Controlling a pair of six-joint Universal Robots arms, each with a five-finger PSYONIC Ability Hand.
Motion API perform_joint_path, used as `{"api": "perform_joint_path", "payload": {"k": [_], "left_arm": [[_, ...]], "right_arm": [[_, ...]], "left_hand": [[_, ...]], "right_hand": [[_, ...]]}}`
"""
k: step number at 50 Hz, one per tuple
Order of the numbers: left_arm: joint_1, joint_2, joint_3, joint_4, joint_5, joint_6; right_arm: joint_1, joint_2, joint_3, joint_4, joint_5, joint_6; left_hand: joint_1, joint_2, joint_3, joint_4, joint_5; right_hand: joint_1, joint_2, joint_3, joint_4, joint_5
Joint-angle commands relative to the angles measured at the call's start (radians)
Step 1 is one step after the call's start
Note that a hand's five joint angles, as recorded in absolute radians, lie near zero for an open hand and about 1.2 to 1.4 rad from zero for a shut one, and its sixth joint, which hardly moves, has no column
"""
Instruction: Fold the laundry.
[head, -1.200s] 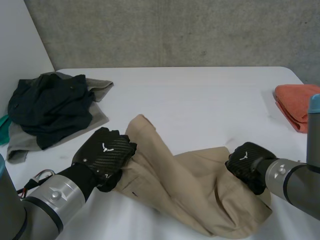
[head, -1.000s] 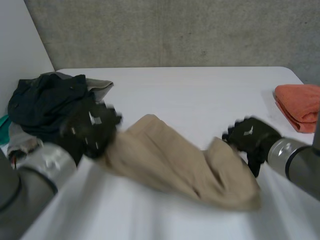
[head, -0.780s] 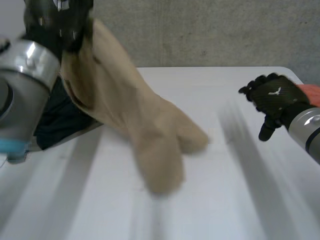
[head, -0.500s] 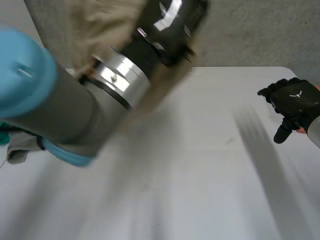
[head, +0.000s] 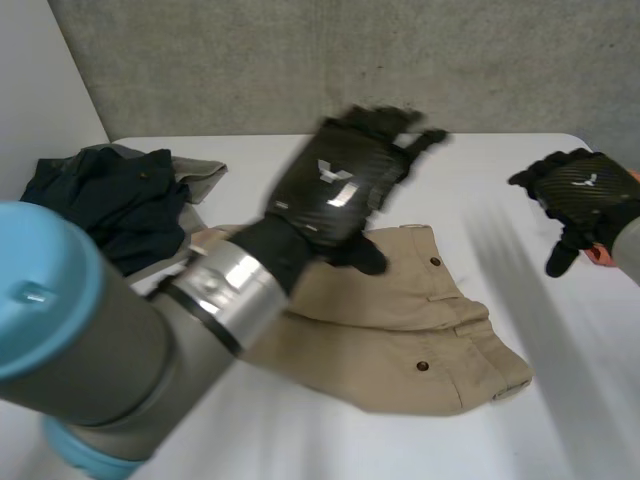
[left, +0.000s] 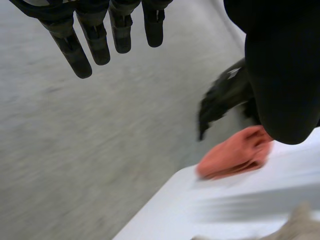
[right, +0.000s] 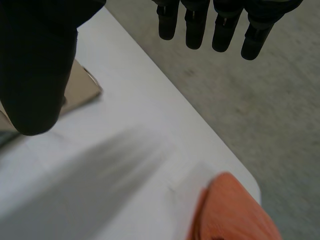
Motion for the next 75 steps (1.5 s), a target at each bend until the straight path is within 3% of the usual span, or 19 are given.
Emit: {"api": "perform_joint_path", "payload": {"k": [1,5,9,15,18,24,25,27,29,34,37,41,42,48,52,60,69,75], "left_arm": [[0.165,0.079,-0.062,-0.156,-0.130,0.069],[0.266,0.042,-0.057,-0.326,-0.102,0.123],[0.330,-0.048,-0.041,-0.429,-0.044,0.157],[0.369,-0.179,0.012,-0.450,-0.015,0.186],[0.372,-0.242,0.055,-0.424,-0.021,0.192],[0.358,-0.384,0.160,-0.353,-0.039,0.226],[0.355,-0.400,0.176,-0.345,-0.044,0.236],[0.352,-0.441,0.231,-0.322,-0.059,0.273],[0.351,-0.455,0.275,-0.305,-0.075,0.304],[0.334,-0.443,0.476,-0.183,-0.168,0.362],[0.329,-0.429,0.573,-0.106,-0.182,0.358],[0.329,-0.412,0.731,0.020,-0.182,0.338],[0.332,-0.403,0.786,0.061,-0.187,0.321],[0.346,-0.369,0.889,0.112,-0.210,0.243],[0.354,-0.334,0.845,0.110,-0.200,0.189],[0.345,-0.251,0.500,0.116,-0.138,0.126],[0.288,-0.240,0.044,0.133,-0.033,0.141],[0.260,-0.208,-0.148,0.051,-0.050,0.196]], "right_arm": [[0.130,0.060,-0.079,0.167,-0.020,0.021],[0.205,0.158,-0.114,0.276,-0.012,-0.029],[0.242,0.239,-0.133,0.261,-0.009,-0.065],[0.274,0.341,-0.167,0.143,0.023,-0.059],[0.285,0.393,-0.199,0.096,0.060,-0.049],[0.303,0.457,-0.262,0.056,0.092,-0.043],[0.305,0.465,-0.269,0.048,0.092,-0.045],[0.306,0.491,-0.302,0.031,0.092,-0.048],[0.308,0.509,-0.332,0.024,0.094,-0.054],[0.311,0.545,-0.531,0.001,0.123,-0.068],[0.309,0.545,-0.652,-0.048,0.155,-0.056],[0.299,0.510,-0.814,-0.226,0.219,0.015],[0.290,0.479,-0.843,-0.337,0.238,0.061],[0.257,0.370,-0.825,-0.657,0.226,0.147],[0.256,0.341,-0.793,-0.647,0.187,0.150],[0.277,0.336,-0.604,-0.466,0.149,0.144],[0.265,0.368,-0.297,-0.345,0.184,0.028],[0.251,0.368,-0.182,-0.224,0.187,-0.066]], "left_hand": [[0.097,0.081,0.078,0.084,0.064],[0.180,0.164,0.160,0.166,0.147],[0.177,0.161,0.157,0.163,0.144],[0.121,0.105,0.101,0.108,0.088],[0.147,0.131,0.128,0.134,0.114],[0.414,0.398,0.394,0.401,0.381],[0.507,0.492,0.488,0.494,0.475],[0.935,0.920,0.916,0.922,0.903],[1.191,1.176,1.172,1.178,1.158],[1.207,1.191,1.187,1.194,1.174],[1.207,1.191,1.187,1.194,1.174],[1.207,1.191,1.187,1.194,1.174],[1.207,1.191,1.187,1.194,1.174],[1.207,1.191,1.187,1.194,1.174],[1.207,1.191,1.187,1.194,1.174],[1.207,1.191,1.187,1.194,1.174],[1.207,1.191,1.187,1.194,1.174],[1.207,1.191,1.187,1.194,1.174]], "right_hand": [[0.079,0.094,0.093,0.092,0.077],[0.235,0.250,0.249,0.248,0.233],[0.238,0.253,0.252,0.251,0.236],[0.244,0.259,0.258,0.257,0.242],[0.261,0.276,0.275,0.274,0.259],[0.651,0.666,0.665,0.665,0.649],[0.730,0.745,0.744,0.744,0.728],[1.135,1.150,1.149,1.148,1.133],[1.175,1.190,1.189,1.188,1.173],[1.175,1.190,1.189,1.188,1.173],[1.175,1.190,1.189,1.188,1.173],[1.175,1.190,1.189,1.188,1.173],[1.175,1.190,1.189,1.188,1.173],[1.175,1.190,1.189,1.188,1.173],[1.175,1.190,1.189,1.188,1.173],[1.175,1.190,1.189,1.188,1.173],[1.175,1.190,1.189,1.188,1.173],[1.175,1.190,1.189,1.188,1.173]]}}
